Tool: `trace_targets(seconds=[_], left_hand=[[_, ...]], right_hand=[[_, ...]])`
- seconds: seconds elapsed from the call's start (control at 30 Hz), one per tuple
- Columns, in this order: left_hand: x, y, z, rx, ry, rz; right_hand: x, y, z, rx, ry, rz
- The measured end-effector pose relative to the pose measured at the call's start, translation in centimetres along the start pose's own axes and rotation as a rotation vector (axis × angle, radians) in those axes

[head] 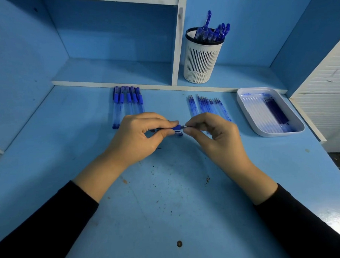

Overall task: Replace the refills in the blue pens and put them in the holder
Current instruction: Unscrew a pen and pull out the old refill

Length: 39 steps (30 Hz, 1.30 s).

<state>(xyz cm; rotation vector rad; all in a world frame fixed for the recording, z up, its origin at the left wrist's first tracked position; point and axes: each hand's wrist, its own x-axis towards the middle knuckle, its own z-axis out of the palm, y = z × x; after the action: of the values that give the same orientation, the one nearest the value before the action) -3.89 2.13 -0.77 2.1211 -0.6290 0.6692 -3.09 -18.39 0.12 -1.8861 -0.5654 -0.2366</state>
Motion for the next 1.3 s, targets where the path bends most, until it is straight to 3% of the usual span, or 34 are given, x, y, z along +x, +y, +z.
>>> trace_targets(seconds=[0.2, 0.3, 0.37, 0.57, 0.7, 0.9, 1.17, 1.3], left_hand=[[0.0, -0.1, 0.0, 0.021, -0.014, 0.018], [0.2, -0.5, -0.6, 0.021, -0.034, -0.063], [0.4, -0.8, -1.2, 0.022, -0.026, -0.137], [0.6, -1.6, -2.0, 0.031, -0.006, -0.275], [0.5, -1.8, -2.1, 0.025, -0.028, -0.32], [0.6, -1.5, -2.1, 0.007, -0.048, -0.342], [0.6, -1.2, -2.0, -0.041, -0.067, -0.348], [0.5, -1.0, -1.8, -0.063, -0.089, -0.353]], right_hand=[[0.3, -0.4, 0.4, 0.134, 0.03, 0.206], [0.5, -0.3, 0.4, 0.216, 0.036, 0.268], [0.5, 0.1, 0.4, 0.136, 0.033, 0.283], [0.4, 1.3, 0.9, -0.33, -0.088, -0.042], [1.0, 1.8, 2.1, -0.368, -0.132, -0.178], [1.2, 1.8, 2.3, -0.365, -0.141, -0.205], [1.1, 0.7, -0.2, -0.142, -0.027, 0.144], [1.1, 0.4, -0.7, -0.07, -0.006, 0.164]])
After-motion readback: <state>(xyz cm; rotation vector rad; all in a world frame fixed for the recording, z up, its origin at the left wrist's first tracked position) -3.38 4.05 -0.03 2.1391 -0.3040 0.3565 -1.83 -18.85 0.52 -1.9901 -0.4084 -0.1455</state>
